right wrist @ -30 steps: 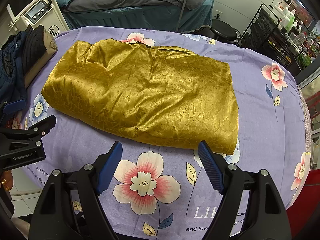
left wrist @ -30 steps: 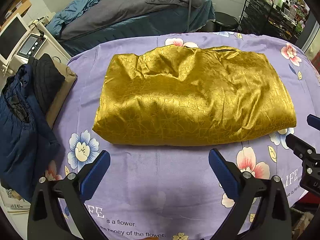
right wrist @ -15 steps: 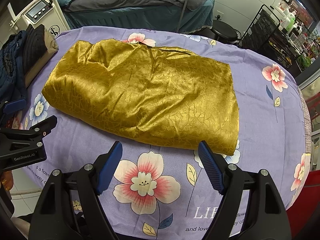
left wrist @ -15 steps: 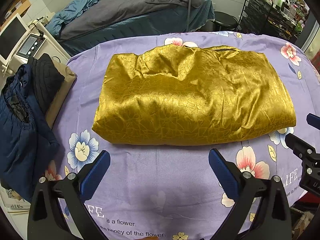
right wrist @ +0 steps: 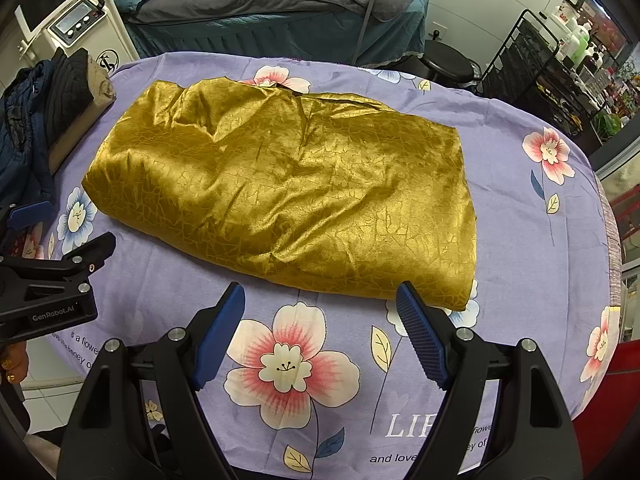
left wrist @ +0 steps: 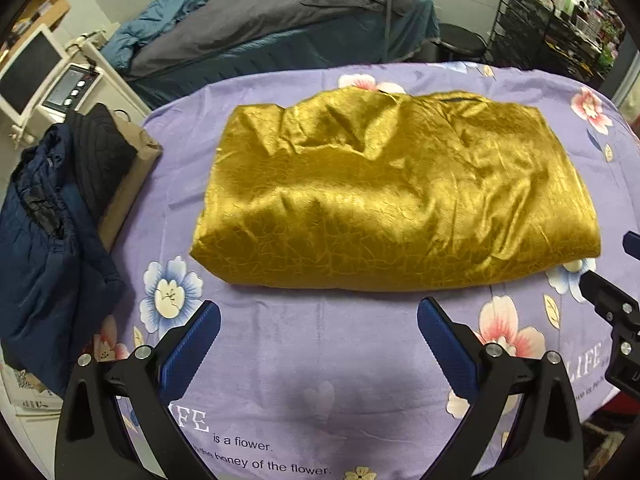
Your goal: Fold large clothes
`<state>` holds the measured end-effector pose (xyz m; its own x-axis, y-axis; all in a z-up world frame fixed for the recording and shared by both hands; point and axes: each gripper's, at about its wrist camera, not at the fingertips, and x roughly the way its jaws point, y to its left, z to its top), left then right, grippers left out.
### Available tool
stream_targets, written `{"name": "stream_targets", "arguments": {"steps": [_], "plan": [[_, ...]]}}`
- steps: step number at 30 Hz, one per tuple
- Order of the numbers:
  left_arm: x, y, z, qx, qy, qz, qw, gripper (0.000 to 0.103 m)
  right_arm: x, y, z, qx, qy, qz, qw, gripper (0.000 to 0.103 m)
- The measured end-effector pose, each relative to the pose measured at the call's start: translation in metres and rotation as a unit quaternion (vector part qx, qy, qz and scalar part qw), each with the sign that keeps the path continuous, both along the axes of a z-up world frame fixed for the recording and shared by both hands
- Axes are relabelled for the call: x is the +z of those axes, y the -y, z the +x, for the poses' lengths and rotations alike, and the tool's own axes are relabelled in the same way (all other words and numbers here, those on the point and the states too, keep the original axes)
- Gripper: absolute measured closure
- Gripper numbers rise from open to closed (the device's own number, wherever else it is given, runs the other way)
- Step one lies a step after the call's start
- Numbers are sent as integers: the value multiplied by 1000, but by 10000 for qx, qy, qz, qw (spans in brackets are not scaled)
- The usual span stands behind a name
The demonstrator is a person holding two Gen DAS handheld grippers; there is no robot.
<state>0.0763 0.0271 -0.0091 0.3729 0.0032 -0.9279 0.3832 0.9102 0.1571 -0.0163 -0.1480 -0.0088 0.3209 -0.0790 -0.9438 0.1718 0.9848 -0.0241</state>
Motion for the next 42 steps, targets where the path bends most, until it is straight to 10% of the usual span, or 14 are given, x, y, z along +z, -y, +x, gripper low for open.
{"name": "stream_targets", "arguments": {"steps": [18,42], "plan": [[7,-2,-2,128,37,-554,9984,6,-1,4,-3,-3,19,-21,10000,25],[10,0,1,171,-40,-375,9991,6,2,5,-2,-11,30,-43,10000,25]]}}
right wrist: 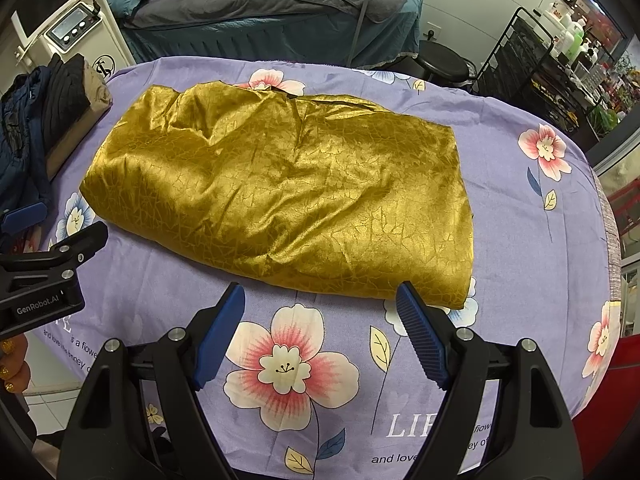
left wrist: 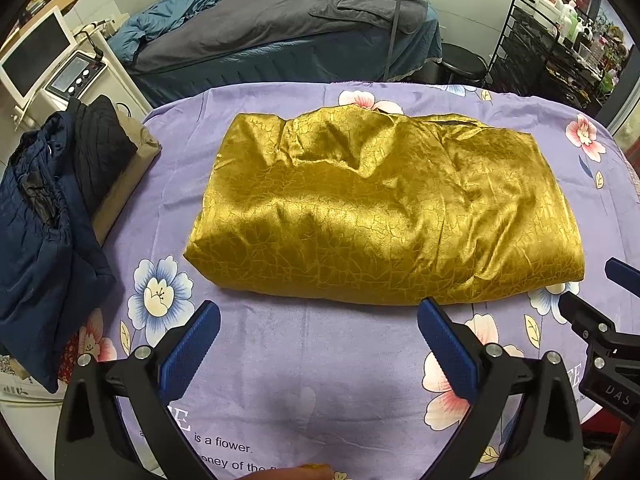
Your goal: Fold large clothes
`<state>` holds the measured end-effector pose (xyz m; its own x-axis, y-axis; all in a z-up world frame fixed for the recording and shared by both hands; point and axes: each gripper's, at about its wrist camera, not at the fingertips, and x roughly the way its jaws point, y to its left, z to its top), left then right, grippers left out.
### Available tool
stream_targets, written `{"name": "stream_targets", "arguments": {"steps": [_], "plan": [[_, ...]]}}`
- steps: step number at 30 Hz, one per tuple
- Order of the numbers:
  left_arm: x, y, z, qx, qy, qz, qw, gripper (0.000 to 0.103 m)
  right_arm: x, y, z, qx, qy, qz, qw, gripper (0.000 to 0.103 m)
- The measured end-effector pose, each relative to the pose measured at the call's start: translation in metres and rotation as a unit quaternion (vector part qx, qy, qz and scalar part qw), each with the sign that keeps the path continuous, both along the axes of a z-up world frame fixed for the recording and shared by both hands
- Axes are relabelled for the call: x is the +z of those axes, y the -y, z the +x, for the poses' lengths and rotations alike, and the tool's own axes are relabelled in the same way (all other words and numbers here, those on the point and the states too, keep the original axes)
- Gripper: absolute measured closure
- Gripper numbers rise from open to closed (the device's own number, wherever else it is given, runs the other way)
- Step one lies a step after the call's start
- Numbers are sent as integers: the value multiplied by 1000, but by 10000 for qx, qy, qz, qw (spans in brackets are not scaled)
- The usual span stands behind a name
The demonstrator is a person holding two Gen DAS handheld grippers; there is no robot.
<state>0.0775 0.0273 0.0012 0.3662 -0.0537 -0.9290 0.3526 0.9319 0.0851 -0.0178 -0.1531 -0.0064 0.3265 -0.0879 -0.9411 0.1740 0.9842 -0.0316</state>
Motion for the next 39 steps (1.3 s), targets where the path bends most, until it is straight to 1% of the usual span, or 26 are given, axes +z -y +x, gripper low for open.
{"name": "stream_targets", "arguments": {"steps": [28,31,34,36,39], "plan": [[1,2,-2,-87,31,59,9999,6,2,-2,0,-10,14,-9,10000,25],[1,2,-2,-84,9,24,10000,6,1,-2,0,-5,17,-11,10000,25],[1,-1,-2,-99,12,-131,9999,6,1,-2,0,-10,20,-8,10000,25],[3,-2,-4,-123,85,-233,9996,6,1,-2,0,-18,18,-8,10000,25],[4,1,-6,-204,148,-168,9995,6,1,-2,0,-15,21,-9,10000,25]]}}
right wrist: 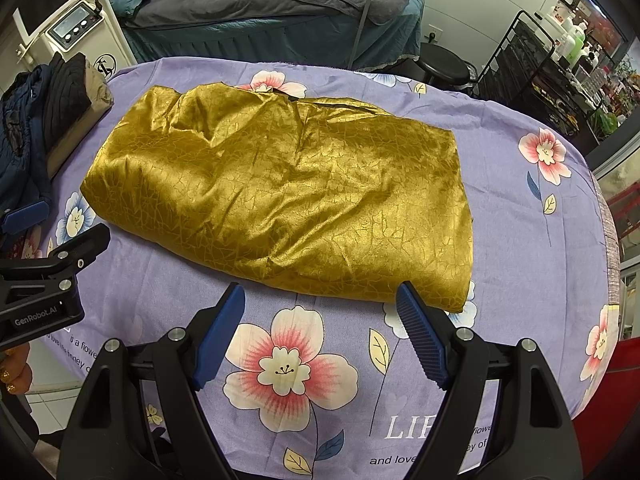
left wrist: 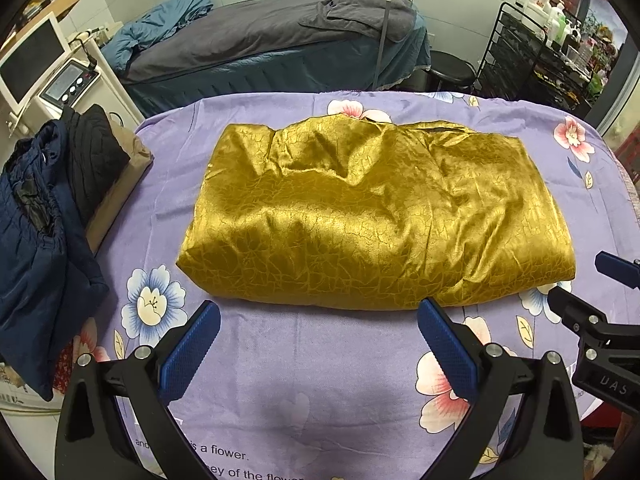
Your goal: Fold large clothes
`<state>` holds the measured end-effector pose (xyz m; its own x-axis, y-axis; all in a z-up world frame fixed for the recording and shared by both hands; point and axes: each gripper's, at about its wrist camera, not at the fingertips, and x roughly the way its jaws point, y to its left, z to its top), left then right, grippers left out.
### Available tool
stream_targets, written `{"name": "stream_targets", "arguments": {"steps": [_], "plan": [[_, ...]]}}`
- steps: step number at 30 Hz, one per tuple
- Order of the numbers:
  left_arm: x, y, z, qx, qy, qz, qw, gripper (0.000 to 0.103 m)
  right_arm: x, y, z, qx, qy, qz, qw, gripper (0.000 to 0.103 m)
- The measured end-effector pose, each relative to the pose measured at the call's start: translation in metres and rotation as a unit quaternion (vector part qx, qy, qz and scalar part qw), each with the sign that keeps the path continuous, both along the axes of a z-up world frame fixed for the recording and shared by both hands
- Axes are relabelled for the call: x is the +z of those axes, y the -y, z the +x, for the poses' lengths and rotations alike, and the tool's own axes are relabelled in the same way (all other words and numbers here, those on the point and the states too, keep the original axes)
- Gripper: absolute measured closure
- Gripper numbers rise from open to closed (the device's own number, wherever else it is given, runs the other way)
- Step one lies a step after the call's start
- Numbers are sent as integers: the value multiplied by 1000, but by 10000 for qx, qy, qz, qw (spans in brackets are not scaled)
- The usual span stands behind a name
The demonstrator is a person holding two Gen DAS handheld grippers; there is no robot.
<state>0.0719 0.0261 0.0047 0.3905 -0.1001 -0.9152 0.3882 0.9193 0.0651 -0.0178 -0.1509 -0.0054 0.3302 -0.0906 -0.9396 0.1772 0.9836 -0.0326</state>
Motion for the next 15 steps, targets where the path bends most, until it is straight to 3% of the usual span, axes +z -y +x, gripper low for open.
{"name": "stream_targets", "arguments": {"steps": [15], "plan": [[-3,3,-1,-54,41,128,9999,6,-1,2,1,2,-19,-1,10000,25]]}}
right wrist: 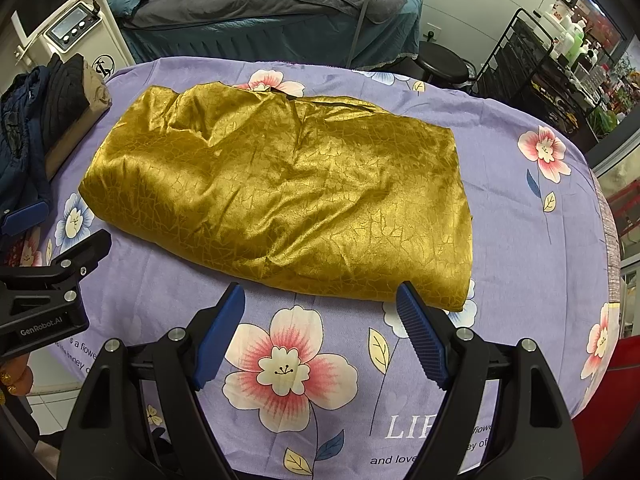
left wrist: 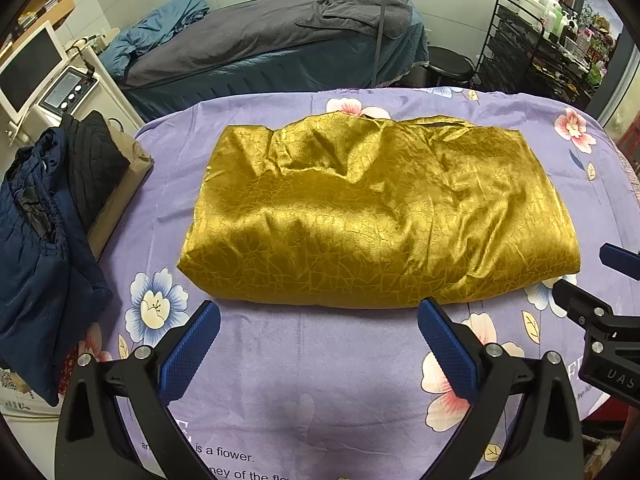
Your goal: Fold large clothes
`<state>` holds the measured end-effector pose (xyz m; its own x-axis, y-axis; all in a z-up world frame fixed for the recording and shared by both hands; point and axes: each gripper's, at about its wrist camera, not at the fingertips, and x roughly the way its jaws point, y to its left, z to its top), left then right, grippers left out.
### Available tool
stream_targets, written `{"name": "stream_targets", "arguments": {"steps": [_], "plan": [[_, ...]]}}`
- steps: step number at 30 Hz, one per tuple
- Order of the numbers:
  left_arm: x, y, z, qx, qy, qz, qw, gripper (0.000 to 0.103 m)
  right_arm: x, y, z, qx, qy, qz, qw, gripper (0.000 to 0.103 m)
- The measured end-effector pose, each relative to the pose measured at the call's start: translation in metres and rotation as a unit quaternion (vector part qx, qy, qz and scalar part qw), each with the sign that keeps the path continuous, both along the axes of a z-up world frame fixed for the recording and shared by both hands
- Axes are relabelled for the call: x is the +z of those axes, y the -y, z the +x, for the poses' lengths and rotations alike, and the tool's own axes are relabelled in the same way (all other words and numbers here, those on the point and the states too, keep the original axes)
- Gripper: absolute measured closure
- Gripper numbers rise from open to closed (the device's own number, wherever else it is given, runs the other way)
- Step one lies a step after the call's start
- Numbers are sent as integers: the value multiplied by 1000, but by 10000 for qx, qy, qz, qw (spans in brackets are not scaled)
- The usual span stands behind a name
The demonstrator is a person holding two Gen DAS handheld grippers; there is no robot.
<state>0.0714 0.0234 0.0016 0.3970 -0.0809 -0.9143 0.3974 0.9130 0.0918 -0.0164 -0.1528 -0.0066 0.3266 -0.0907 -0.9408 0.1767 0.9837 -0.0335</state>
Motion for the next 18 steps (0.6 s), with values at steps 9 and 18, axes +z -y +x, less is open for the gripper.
{"name": "stream_targets", "arguments": {"steps": [9,18], "plan": [[-1,0,3,28,-136,-12,9999,6,0,0,0,-3,-1,3,10000,25],[-2,-1,3,68,-143,28,9999,6,0,0,0,-3,2,8,10000,25]]}}
